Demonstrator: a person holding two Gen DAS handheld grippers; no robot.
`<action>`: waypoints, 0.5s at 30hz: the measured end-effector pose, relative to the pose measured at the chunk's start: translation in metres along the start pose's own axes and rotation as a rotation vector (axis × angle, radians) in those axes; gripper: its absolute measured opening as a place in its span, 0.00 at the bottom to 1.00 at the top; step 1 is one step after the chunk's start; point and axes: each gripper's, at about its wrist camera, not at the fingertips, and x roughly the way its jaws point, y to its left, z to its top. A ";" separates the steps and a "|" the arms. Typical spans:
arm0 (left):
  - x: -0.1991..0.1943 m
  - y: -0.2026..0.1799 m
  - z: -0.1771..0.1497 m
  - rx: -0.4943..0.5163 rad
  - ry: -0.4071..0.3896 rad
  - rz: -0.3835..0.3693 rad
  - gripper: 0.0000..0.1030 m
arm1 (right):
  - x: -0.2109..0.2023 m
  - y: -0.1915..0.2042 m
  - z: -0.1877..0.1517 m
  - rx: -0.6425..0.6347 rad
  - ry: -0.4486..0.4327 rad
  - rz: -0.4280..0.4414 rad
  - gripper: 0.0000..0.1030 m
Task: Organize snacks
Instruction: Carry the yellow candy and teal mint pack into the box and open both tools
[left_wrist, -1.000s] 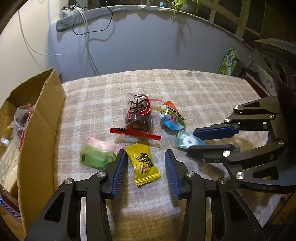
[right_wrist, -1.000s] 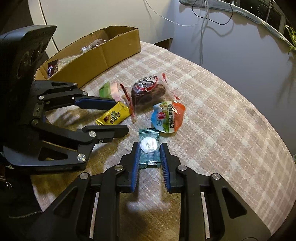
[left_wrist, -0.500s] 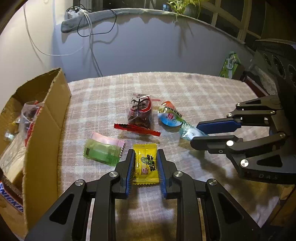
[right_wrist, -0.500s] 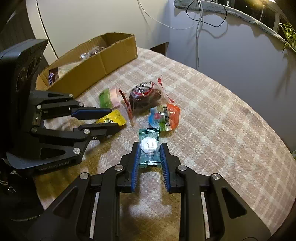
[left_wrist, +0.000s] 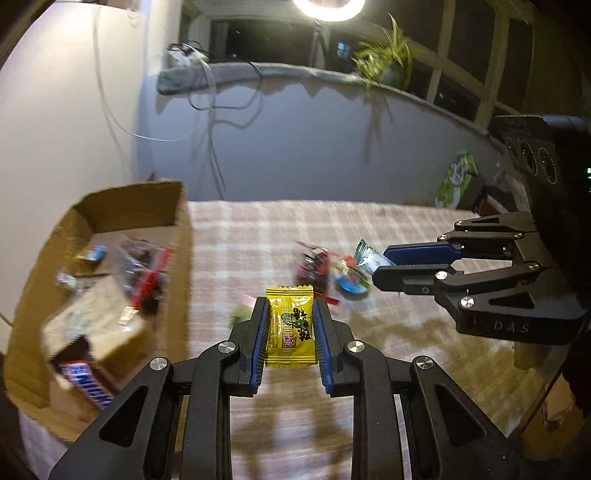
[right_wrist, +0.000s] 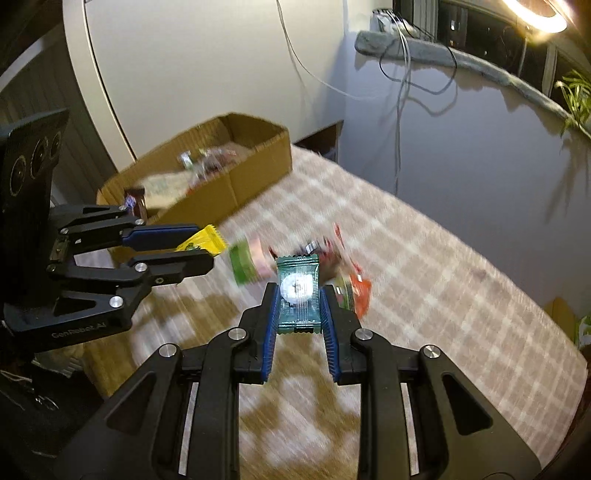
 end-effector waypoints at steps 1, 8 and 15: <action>-0.003 0.004 0.001 -0.006 -0.007 0.006 0.21 | 0.000 0.003 0.005 -0.003 -0.007 0.003 0.22; -0.024 0.039 0.002 -0.052 -0.052 0.064 0.21 | 0.011 0.025 0.037 -0.022 -0.038 0.033 0.22; -0.037 0.073 0.000 -0.101 -0.074 0.115 0.21 | 0.032 0.045 0.074 -0.038 -0.056 0.067 0.22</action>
